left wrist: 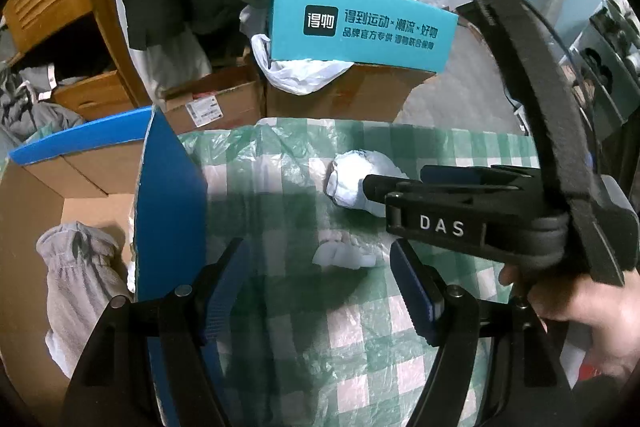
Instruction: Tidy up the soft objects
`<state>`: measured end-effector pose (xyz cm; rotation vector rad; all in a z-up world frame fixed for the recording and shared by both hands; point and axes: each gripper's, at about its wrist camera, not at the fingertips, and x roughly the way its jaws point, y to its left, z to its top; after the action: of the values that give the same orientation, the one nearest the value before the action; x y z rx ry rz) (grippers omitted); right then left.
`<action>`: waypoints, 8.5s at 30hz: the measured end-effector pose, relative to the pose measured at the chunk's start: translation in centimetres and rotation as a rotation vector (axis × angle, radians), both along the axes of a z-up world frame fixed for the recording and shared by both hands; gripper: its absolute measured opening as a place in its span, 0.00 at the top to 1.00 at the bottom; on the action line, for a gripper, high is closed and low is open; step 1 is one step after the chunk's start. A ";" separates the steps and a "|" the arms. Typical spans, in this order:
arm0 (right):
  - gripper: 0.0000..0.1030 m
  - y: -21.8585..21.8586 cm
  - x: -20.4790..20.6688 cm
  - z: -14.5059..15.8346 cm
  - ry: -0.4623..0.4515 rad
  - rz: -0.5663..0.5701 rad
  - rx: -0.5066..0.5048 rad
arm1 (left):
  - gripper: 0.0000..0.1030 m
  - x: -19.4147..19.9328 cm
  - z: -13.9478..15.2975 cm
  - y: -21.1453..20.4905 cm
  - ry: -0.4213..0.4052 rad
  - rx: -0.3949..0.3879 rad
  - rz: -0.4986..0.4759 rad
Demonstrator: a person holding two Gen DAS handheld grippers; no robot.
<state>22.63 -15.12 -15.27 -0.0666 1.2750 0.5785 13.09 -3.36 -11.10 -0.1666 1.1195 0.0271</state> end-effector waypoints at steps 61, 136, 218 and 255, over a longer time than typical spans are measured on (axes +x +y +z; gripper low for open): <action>0.44 -9.5 -4.6 -2.1 0.009 -0.075 -0.186 | 0.40 3.4 -6.8 -3.2 0.185 -0.016 -0.004; 0.64 -2.2 -13.5 13.8 -0.233 0.045 0.029 | 0.89 -8.8 8.8 1.6 -0.139 0.033 -0.105; 0.33 11.0 -15.9 17.1 -0.274 0.179 0.050 | 0.33 -13.8 10.8 14.1 -0.175 0.148 0.141; 0.33 9.4 -15.7 17.1 -0.267 0.155 0.060 | 0.26 -13.4 11.6 13.5 -0.178 0.154 0.156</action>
<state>6.92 -5.71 1.84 -0.1884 0.9973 0.7160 -0.33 10.18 0.46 -0.1163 0.9206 0.2326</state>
